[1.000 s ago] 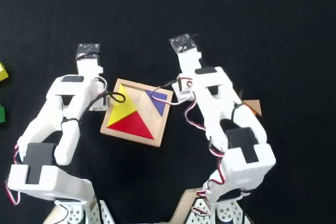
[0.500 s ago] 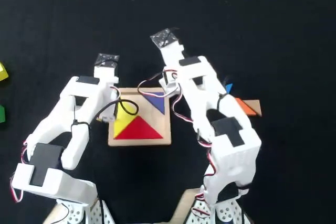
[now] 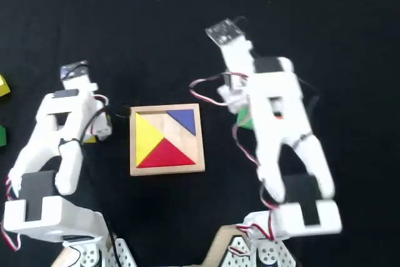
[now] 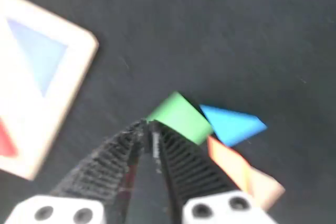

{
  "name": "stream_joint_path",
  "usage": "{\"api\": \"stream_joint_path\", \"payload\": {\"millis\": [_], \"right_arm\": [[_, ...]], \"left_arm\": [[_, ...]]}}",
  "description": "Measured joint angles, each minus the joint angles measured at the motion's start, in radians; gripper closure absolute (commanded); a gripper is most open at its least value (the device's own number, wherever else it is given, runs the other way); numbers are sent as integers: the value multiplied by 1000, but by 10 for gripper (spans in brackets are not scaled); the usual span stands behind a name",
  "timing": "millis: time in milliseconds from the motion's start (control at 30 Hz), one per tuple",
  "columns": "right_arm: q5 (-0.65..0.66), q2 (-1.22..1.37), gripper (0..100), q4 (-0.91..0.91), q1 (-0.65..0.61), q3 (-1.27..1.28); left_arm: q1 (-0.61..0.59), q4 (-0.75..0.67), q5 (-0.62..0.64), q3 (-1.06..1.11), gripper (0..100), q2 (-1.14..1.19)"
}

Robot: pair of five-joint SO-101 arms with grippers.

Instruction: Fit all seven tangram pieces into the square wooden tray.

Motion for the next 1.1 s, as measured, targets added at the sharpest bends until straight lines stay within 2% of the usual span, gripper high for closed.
{"api": "stream_joint_path", "payload": {"millis": [67,167,400,500,700,833,1100], "right_arm": [[52,-20,898,-12,68,81],[55,-20,820,-60,157,169],[64,26,849,-150,213,227],[64,58,849,-184,215,227],[64,80,849,-258,315,227],[89,117,849,-292,330,227],[109,172,849,-296,336,190]], "left_arm": [[-5,0,0,0,937,0],[-6,0,5,0,937,0],[-26,-15,40,3,937,-21],[-26,-78,41,68,937,-98],[-26,-267,43,290,937,-322],[-26,-394,25,414,937,-425],[-26,-442,-20,448,937,-446]]}}
